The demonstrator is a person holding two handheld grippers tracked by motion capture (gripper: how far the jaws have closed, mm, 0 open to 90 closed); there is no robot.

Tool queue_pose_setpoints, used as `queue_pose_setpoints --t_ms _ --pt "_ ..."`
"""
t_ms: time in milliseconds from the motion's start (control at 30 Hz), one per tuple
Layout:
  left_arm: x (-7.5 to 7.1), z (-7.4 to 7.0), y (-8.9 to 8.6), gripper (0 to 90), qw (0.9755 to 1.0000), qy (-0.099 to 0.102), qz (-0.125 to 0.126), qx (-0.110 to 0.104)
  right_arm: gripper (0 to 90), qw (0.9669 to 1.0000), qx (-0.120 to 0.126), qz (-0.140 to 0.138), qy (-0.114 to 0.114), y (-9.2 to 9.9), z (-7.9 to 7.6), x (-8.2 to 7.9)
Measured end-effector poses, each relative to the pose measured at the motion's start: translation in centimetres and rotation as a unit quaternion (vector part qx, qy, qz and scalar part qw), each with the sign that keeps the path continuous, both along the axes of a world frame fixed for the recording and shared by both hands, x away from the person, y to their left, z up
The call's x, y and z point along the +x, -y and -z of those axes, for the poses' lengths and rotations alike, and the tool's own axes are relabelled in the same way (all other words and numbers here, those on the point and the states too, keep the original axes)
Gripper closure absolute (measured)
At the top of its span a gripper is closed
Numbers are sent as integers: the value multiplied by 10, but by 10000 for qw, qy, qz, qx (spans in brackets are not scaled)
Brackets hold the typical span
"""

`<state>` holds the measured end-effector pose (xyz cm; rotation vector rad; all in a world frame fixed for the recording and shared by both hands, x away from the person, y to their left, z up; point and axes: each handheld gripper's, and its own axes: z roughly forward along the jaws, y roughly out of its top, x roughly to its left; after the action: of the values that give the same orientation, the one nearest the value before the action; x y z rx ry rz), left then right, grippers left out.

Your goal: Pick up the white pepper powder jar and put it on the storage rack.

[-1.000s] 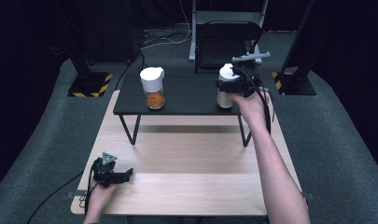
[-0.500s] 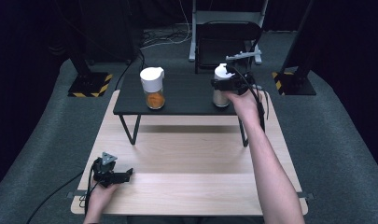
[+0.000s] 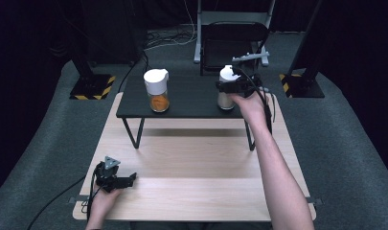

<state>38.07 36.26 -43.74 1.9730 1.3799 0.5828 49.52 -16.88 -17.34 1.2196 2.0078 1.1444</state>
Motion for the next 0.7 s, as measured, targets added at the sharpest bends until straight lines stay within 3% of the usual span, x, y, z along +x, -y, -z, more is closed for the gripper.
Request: queue_pose_setpoints --t_ms 333,700 --pt "0 0 0 13 10000 0 0 1 151 9998 144 -115 109 12 8 -19" --pt "0 0 0 13 10000 1 0 1 145 9996 262 -88 94 36 30 -38"
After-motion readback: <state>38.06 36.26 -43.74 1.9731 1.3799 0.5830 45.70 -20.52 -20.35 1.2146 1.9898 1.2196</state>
